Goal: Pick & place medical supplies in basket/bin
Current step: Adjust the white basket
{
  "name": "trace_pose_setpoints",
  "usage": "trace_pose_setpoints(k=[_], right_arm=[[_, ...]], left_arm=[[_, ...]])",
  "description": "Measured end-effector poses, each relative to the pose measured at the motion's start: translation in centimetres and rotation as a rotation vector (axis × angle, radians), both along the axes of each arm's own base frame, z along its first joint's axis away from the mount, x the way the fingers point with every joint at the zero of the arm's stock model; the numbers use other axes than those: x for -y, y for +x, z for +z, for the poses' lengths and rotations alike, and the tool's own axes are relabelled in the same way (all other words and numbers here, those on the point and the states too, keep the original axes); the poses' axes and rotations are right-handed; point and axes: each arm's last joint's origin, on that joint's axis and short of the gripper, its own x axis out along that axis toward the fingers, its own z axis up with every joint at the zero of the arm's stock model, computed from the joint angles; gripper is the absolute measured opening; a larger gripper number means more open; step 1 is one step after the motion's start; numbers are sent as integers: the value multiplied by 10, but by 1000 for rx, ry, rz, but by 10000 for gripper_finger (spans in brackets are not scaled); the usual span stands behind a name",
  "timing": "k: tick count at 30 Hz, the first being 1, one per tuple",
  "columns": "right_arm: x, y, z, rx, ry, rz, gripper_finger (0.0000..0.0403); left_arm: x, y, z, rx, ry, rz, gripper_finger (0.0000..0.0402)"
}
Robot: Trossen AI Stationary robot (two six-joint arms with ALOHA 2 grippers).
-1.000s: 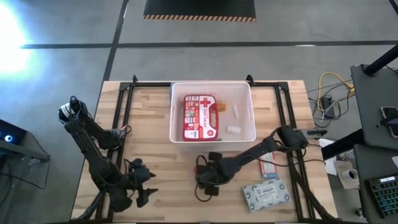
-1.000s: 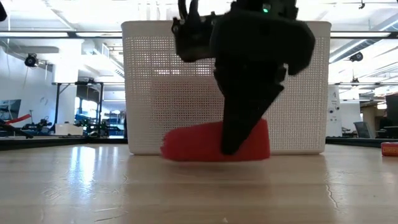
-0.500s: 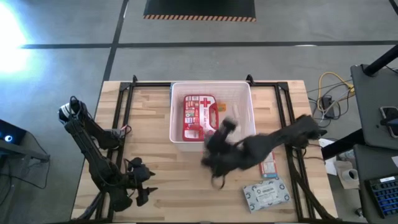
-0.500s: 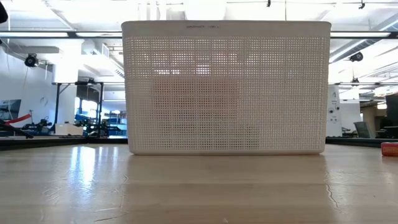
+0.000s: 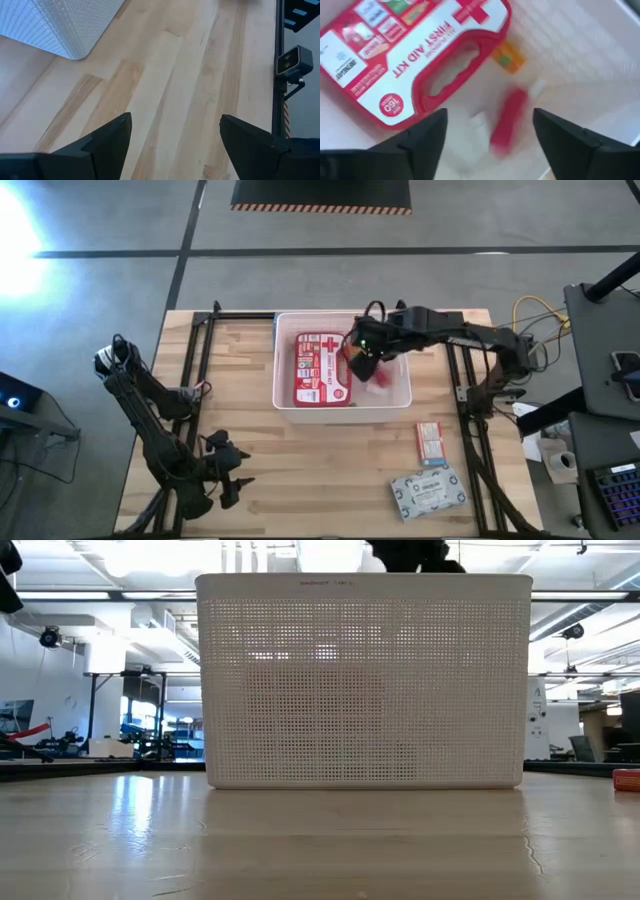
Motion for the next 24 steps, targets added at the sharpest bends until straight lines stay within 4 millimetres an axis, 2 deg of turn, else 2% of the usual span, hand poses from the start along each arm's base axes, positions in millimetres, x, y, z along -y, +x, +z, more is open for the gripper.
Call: trace_pose_setpoints(k=[3,5,7,9,12,14,16,18,20,24], right_arm=[[-28,-4,11,21,-109,122,307],[-54,-16,23,35,-170,203,317],[-76,-34,24,-22,-153,242,320],[-90,-45,12,-93,-67,169,319],[-117,-55,-13,-81,165,57,315],[-133,-65,-22,-45,265,-22,312],[-146,-78,-36,-101,340,-144,310],[-157,-89,-52,-191,363,-274,310],[-169,-97,-68,-233,333,-317,310],[-179,-107,-61,-56,245,-389,307]], left_arm=[[0,0,0,-1,1,2,281],[-1,0,-2,-4,5,5,281],[-3,1,-3,-5,10,12,281],[-4,1,-3,3,20,20,281],[-6,4,-3,7,21,42,281],[-8,6,-3,7,21,53,281],[-11,8,-3,7,22,68,281],[-13,11,-4,5,23,80,281],[-15,13,-4,4,27,92,281],[-18,15,-4,-1,41,93,281]])
